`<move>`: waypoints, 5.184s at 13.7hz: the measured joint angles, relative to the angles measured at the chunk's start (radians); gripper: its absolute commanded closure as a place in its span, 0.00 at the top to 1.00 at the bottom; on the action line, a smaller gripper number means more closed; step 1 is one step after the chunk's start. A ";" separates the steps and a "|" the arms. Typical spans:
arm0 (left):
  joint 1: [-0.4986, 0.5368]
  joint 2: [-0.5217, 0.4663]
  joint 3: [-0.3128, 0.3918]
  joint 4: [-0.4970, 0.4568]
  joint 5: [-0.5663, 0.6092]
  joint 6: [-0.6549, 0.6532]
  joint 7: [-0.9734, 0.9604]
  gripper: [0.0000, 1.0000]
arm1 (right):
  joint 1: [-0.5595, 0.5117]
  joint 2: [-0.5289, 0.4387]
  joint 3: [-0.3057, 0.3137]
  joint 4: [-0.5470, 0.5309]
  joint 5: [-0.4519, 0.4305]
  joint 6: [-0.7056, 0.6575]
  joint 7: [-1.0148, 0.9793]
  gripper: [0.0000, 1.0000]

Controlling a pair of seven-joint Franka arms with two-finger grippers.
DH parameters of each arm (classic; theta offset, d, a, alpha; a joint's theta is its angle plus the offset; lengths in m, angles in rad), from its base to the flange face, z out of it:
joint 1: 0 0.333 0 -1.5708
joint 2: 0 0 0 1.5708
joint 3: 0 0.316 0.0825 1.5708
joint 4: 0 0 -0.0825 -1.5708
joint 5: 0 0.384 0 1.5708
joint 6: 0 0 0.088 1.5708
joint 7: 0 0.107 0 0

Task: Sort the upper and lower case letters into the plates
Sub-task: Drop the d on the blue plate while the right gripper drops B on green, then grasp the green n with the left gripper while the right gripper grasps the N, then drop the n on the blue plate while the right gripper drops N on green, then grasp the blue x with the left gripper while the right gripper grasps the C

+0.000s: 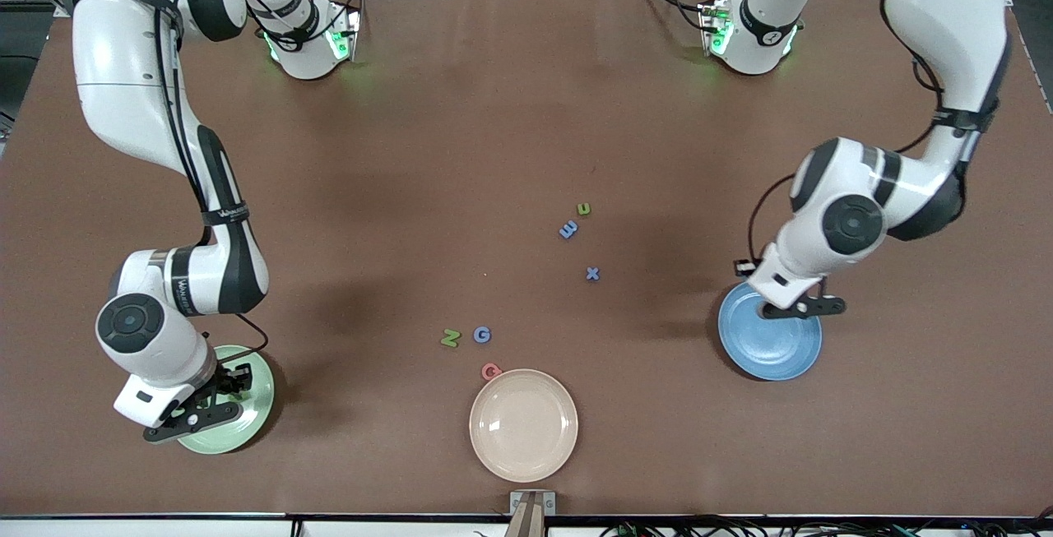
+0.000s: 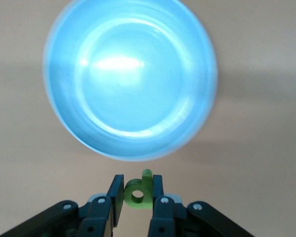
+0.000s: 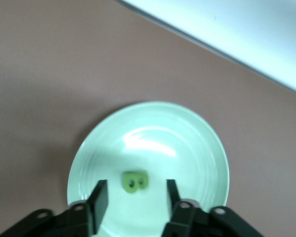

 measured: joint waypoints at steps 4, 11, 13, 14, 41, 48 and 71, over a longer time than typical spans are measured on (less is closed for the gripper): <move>0.016 0.171 0.004 0.142 0.082 0.003 -0.003 0.84 | 0.026 0.006 0.015 -0.009 0.039 0.008 0.153 0.99; -0.003 0.180 -0.115 0.093 0.108 0.006 -0.133 1.00 | 0.278 0.006 0.029 -0.009 0.211 -0.026 0.709 0.99; -0.011 0.169 -0.200 0.035 0.109 0.037 -0.269 1.00 | 0.342 0.008 0.029 -0.010 0.212 -0.026 0.813 0.98; -0.022 0.166 -0.235 -0.001 0.109 0.074 -0.343 1.00 | 0.369 0.010 0.028 -0.011 0.212 -0.026 0.849 0.96; -0.246 0.202 -0.241 -0.145 0.165 0.252 -0.963 0.00 | 0.326 -0.011 -0.015 -0.035 0.208 -0.098 0.713 0.02; -0.032 0.142 -0.209 -0.009 0.376 0.067 -0.891 0.02 | 0.202 -0.026 -0.188 -0.038 0.206 -0.120 0.157 0.15; -0.306 0.336 -0.202 0.132 0.309 0.189 -0.656 0.56 | 0.611 0.039 -0.153 -0.056 0.384 0.153 0.713 0.99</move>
